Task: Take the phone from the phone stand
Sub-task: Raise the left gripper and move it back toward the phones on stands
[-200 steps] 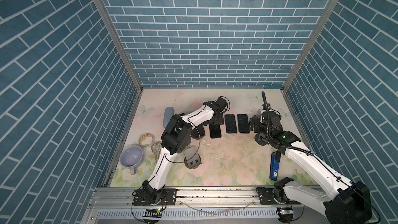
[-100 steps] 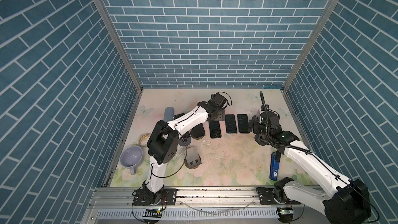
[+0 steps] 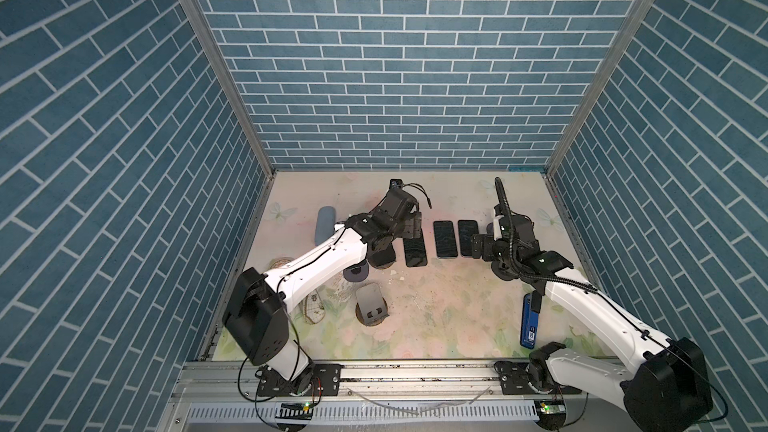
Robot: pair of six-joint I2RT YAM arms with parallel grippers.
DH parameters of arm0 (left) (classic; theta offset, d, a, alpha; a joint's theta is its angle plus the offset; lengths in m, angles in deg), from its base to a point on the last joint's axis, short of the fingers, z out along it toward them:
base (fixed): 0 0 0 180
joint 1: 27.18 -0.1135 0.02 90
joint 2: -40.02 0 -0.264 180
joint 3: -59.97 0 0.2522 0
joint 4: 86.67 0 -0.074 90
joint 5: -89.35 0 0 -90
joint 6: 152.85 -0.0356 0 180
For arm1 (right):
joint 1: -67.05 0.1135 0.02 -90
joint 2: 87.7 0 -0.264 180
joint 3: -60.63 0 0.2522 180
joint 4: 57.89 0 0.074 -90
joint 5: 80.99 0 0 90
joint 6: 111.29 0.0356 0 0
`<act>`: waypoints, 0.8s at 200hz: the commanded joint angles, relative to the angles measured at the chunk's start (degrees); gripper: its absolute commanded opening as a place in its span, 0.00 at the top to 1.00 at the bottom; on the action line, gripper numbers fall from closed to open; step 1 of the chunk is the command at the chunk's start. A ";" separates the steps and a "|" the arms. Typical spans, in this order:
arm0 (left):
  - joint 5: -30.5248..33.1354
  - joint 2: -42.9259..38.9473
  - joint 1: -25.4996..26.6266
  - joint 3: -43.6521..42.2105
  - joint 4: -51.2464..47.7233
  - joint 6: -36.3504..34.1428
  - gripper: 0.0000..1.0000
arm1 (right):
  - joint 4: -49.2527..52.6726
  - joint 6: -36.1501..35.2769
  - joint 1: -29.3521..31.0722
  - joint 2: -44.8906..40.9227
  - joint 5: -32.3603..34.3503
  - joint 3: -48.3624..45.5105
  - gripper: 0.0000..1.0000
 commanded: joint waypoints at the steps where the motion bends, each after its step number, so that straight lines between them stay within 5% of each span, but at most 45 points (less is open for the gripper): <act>1: 3.61 -5.27 -0.18 -4.26 -0.01 -1.04 0.10 | 0.54 2.03 1.76 1.33 -3.49 3.34 0.02; 106: 11.34 -28.00 -5.03 -20.66 -5.19 3.24 0.00 | 0.12 4.19 15.11 11.23 -6.24 10.93 0.01; 160: 9.71 -31.71 -11.59 -23.17 -13.49 8.24 0.00 | -1.48 4.48 22.97 16.22 -5.10 13.92 0.01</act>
